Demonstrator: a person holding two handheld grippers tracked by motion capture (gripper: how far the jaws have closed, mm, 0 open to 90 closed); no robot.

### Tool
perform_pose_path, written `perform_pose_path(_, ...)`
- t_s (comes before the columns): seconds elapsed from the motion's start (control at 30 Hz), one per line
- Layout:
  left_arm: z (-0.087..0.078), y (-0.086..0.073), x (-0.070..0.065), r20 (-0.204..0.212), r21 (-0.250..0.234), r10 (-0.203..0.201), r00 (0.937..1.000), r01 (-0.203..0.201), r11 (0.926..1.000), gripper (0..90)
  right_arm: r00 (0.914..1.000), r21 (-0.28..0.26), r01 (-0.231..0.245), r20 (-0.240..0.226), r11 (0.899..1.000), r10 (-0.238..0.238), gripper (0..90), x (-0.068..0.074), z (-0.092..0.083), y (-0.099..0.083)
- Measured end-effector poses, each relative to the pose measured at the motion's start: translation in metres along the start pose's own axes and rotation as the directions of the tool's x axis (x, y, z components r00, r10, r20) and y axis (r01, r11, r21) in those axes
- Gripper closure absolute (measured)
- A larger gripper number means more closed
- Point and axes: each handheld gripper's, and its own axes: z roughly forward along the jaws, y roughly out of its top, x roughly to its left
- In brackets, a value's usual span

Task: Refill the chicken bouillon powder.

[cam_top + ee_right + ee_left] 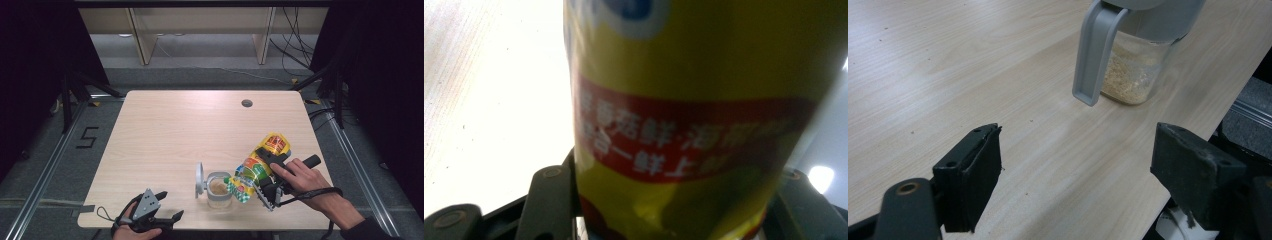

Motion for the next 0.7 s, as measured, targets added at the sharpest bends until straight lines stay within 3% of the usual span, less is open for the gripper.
perform_pose_path(0.07, 0.0004, -0.0003, -0.0005, 0.004, -0.006, -0.006, 1.0, 0.006, 1.0, 19.5, 1.0, -0.001, 0.0, 0.0, 1.0, 0.0, 46.9, -0.0001, 0.0002, -0.0002)
perform_pose_path(0.1, 0.0005, -0.0002, -0.0006, 0.004, -0.005, -0.005, 1.0, 0.005, 1.0, 19.5, 0.9997, 0.005, -0.023, -0.006, 1.0, 0.023, 46.9, 0.0011, 0.0002, -0.0002)
perform_pose_path(0.23, -0.0002, -0.0001, 0.0009, -0.003, 0.016, 0.023, 0.9997, -0.023, 0.9996, 19.5, 1.0, 0.003, -0.004, 0.002, 1.0, 0.004, 46.9, -0.0003, 0.0001, 0.0)
perform_pose_path(0.3, 0.0007, -0.0003, -0.0008, 0.005, -0.006, -0.004, 1.0, 0.004, 1.0, 19.5, 1.0, 0.0, 0.002, 0.003, 1.0, -0.002, 47.0, -0.0002, 0.0001, -0.0001)
perform_pose_path(0.4, 0.0005, -0.0004, -0.0007, 0.004, -0.006, -0.003, 1.0, 0.003, 1.0, 19.5, 0.9998, 0.01, -0.019, -0.002, 1.0, 0.019, 47.0, 0.0014, 0.0001, -0.0005)
perform_pose_path(0.6, -0.0003, -0.0001, 0.0009, -0.005, 0.018, 0.024, 0.9997, -0.024, 0.9996, 19.5, 0.9999, -0.003, 0.008, 0.006, 1.0, -0.008, 47.1, -0.0008, 0.0002, -0.0004)
perform_pose_path(0.67, -0.0003, -0.0001, 0.0008, -0.004, 0.016, 0.022, 0.9997, -0.022, 0.9996, 19.5, 1.0, 0.006, -0.001, 0.001, 1.0, 0.001, 47.1, -0.0002, -0.0001, -0.0005)
perform_pose_path(0.7, 0.0003, -0.0002, -0.0007, 0.003, -0.004, 0.001, 1.0, -0.001, 1.0, 19.5, 0.9999, 0.006, 0.009, 0.007, 1.0, -0.009, 47.1, -0.0009, -0.0001, -0.0001)
